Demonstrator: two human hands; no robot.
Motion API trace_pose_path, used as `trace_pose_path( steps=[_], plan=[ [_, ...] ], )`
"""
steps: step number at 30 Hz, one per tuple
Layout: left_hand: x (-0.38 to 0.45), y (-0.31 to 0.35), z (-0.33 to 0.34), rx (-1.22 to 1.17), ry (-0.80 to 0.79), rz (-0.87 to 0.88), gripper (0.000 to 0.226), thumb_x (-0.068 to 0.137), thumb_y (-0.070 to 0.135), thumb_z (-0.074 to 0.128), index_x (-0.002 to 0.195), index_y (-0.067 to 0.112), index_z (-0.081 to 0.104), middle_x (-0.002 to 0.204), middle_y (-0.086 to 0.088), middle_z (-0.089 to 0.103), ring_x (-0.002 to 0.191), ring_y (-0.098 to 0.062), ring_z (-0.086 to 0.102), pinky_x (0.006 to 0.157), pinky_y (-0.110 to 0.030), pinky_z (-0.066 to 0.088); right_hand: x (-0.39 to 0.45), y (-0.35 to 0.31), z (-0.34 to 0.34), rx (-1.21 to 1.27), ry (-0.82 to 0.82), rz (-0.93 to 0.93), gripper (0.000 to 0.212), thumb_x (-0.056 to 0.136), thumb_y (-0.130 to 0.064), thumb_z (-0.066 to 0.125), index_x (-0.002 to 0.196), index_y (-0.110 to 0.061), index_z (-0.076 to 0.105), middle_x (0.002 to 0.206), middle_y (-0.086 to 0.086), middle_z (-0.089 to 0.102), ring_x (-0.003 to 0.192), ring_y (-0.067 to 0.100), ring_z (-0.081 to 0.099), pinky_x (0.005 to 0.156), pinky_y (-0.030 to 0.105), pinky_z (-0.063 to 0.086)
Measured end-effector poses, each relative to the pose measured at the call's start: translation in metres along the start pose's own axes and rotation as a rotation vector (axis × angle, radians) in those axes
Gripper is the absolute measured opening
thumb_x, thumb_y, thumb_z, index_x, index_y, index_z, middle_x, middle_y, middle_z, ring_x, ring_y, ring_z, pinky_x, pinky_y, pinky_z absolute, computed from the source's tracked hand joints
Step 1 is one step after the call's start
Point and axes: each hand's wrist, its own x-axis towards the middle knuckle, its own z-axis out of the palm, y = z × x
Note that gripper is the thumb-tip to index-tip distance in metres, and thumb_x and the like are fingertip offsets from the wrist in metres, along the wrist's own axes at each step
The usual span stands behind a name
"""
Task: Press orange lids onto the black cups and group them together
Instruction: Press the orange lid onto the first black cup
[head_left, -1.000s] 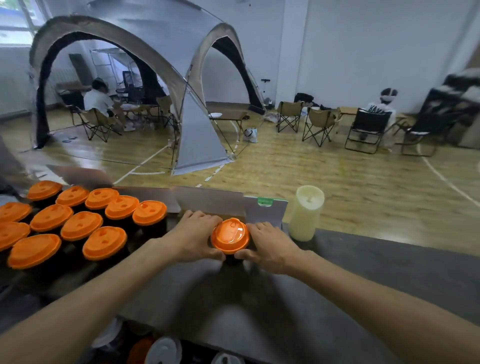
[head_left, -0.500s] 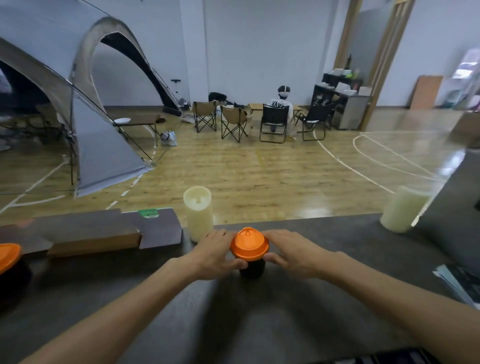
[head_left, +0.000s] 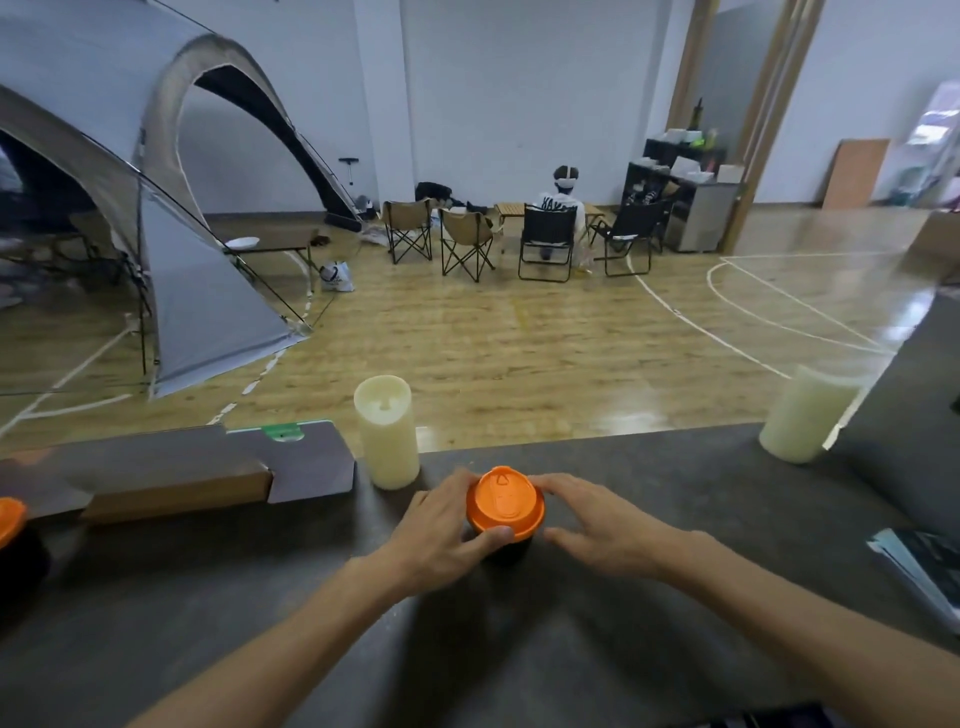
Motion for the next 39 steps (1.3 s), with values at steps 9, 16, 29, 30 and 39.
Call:
trace_pose_path(
  steps=[9,16,29,30,39],
  plan=[
    [-0.007,-0.009,0.019,-0.163,0.066,-0.021,0.069,0.086,0.073,0.053,0.139,0.033,0.033,0.135,0.010,0.052,0.122,-0.009,0.052,0.105,-0.036,0.042,0.069,-0.007,-0.036,0.234,0.069,0.186,0.031,0.094,-0.048,0.062,0.092,-0.021,0.077,0.093,-0.001,0.074,0.086,0.010,0.065,0.070,0.025,0.046],
    [-0.010,-0.008,0.020,-0.187,0.035,-0.061,0.074,0.084,0.076,0.052,0.142,0.039,0.027,0.142,0.013,0.046,0.127,-0.007,0.047,0.107,-0.033,0.040,0.093,-0.014,-0.031,0.217,-0.138,0.229,0.031,0.090,-0.050,0.066,0.082,-0.021,0.076,0.081,-0.005,0.072,0.084,0.011,0.064,0.076,0.029,0.049],
    [-0.007,-0.016,0.021,0.004,0.092,0.006,0.081,0.084,0.085,0.034,0.146,0.034,0.026,0.140,0.006,0.049,0.124,-0.009,0.047,0.111,-0.041,0.037,0.043,0.001,-0.021,0.420,-0.081,0.080,0.035,0.099,-0.016,0.060,0.132,-0.022,0.064,0.128,-0.008,0.067,0.119,0.004,0.058,0.101,0.023,0.044],
    [-0.008,-0.016,0.021,0.040,0.089,0.016,0.080,0.086,0.085,0.031,0.147,0.034,0.025,0.141,0.007,0.049,0.125,-0.009,0.046,0.112,-0.042,0.035,0.039,0.002,-0.020,0.443,-0.097,0.078,0.040,0.098,-0.017,0.061,0.137,-0.024,0.060,0.133,-0.010,0.063,0.125,0.003,0.054,0.106,0.025,0.041],
    [-0.011,-0.021,0.021,0.168,0.026,0.138,0.097,0.086,0.086,0.027,0.157,0.023,0.008,0.163,0.004,0.023,0.150,-0.008,0.019,0.125,-0.040,0.013,0.023,-0.004,-0.005,0.455,-0.171,0.112,0.084,0.086,-0.030,0.076,0.155,-0.034,0.029,0.155,-0.014,0.039,0.143,0.006,0.031,0.121,0.038,0.022]
  ],
)
